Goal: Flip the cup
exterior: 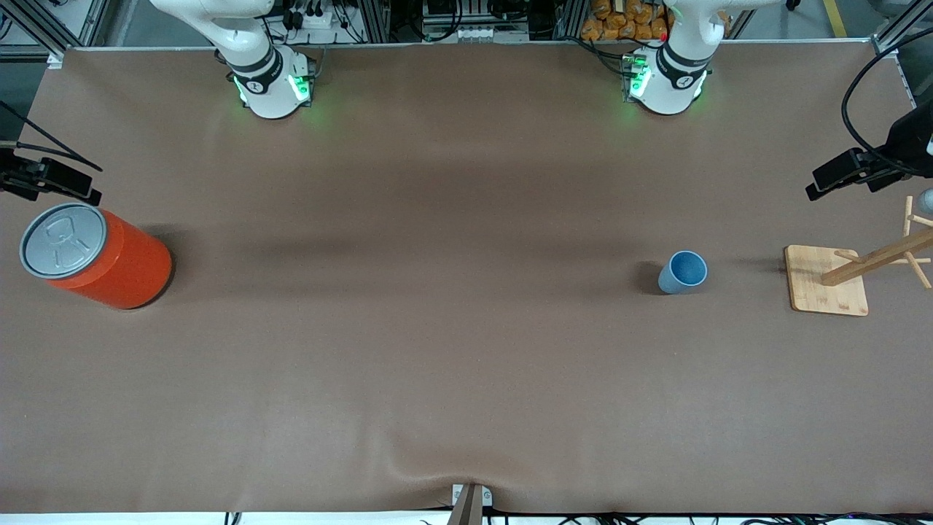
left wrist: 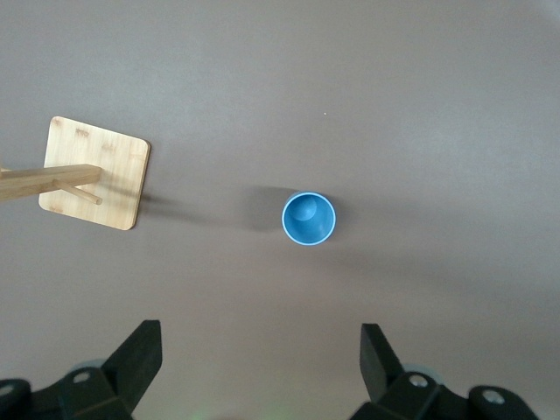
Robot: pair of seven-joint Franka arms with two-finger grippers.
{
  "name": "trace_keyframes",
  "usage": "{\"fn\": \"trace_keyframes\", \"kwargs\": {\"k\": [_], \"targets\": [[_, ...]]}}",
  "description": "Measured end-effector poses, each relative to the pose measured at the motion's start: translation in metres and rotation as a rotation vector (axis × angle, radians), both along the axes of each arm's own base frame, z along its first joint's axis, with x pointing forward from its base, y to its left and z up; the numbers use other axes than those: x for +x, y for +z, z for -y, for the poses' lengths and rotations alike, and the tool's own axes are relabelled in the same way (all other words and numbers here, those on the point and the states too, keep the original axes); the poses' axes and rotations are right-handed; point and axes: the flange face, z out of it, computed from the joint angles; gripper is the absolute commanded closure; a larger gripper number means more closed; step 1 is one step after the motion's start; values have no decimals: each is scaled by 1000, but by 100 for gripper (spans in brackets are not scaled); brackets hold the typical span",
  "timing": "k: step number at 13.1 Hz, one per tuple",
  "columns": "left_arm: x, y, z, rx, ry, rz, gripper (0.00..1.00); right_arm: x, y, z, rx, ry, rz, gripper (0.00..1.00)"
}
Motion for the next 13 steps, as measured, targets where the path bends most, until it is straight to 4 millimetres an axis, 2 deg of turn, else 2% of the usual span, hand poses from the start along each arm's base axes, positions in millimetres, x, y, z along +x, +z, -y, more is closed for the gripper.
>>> {"fn": "trace_keyframes", "kwargs": {"k": [5,9,13], "targets": [[-1,-1,2,0,-3,-8,0,0,0,0,0,0,0,0],[-2,-2,21,3,-40,-17,0,0,0,0,0,0,0,0],[-4,-3,21,5,-41,-29,0,0,0,0,0,0,0,0]]}}
